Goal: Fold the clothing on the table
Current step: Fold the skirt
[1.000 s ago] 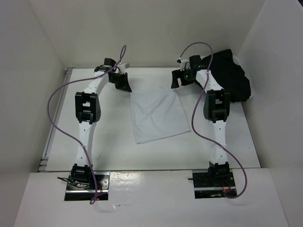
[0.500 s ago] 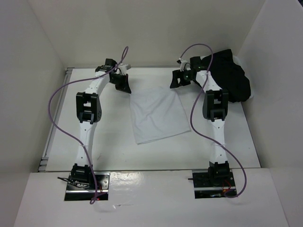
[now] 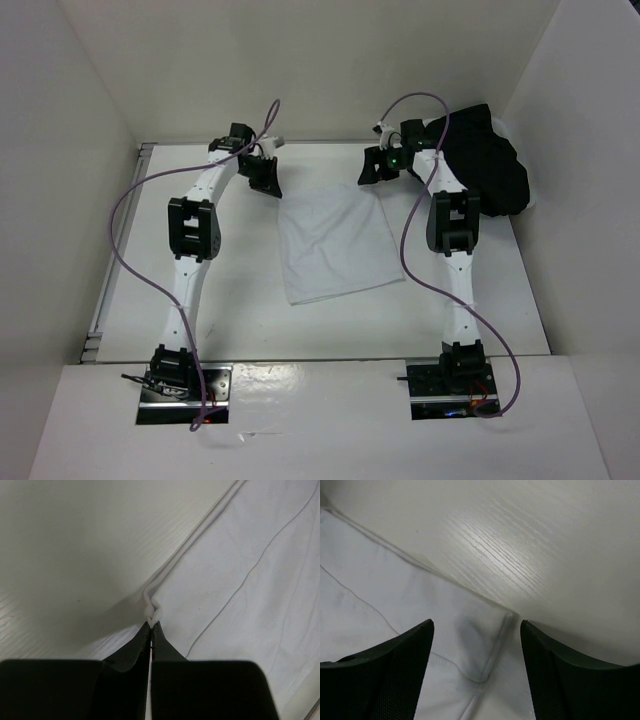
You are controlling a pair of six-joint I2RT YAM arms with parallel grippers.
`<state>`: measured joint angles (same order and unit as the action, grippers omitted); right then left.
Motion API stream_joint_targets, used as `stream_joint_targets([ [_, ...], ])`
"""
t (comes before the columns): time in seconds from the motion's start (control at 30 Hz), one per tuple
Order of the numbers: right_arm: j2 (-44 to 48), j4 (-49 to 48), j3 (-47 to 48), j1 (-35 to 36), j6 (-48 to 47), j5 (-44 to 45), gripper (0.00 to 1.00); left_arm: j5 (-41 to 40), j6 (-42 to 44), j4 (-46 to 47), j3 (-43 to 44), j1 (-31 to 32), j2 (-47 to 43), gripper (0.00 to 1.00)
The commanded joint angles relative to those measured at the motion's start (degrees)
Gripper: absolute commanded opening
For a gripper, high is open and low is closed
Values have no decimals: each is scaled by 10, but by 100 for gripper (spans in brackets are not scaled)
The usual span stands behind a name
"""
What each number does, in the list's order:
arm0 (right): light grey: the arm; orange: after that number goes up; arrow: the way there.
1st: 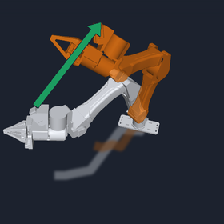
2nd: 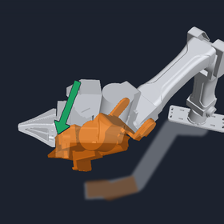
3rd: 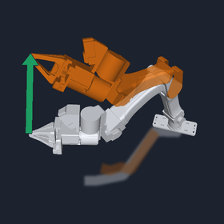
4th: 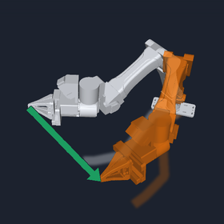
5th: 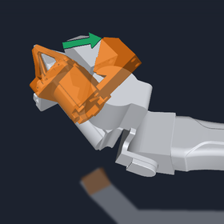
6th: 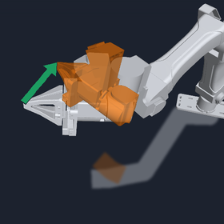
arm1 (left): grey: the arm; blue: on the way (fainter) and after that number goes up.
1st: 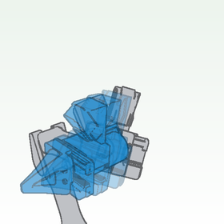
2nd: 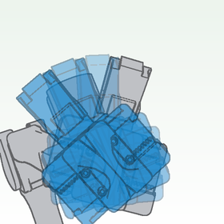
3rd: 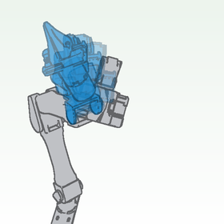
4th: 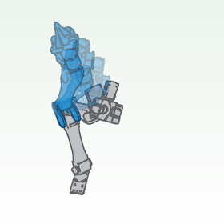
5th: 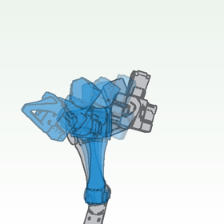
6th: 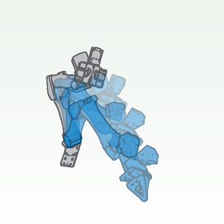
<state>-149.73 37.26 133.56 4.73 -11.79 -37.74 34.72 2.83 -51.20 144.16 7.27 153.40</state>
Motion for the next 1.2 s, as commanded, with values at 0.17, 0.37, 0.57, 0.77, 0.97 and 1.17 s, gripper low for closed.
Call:
stream_joint_targets([
  [0.17,-42,5,35,4,8,0,69,5,22,-29,23,27,4,0],
  [0.37,-43,22,35,4,-2,0,65,-11,22,-29,34,28,4,0],
  [0.57,-25,22,21,-16,-8,20,66,-16,22,-29,34,22,4,0],
  [0.77,1,22,-11,-41,-13,33,67,-16,22,-40,51,22,9,0],
  [0.97,13,17,-43,-46,-18,26,67,-16,22,-40,51,22,15,0],
  [1.17,13,17,-49,-41,-18,21,66,-11,22,-40,51,22,15,0],
])
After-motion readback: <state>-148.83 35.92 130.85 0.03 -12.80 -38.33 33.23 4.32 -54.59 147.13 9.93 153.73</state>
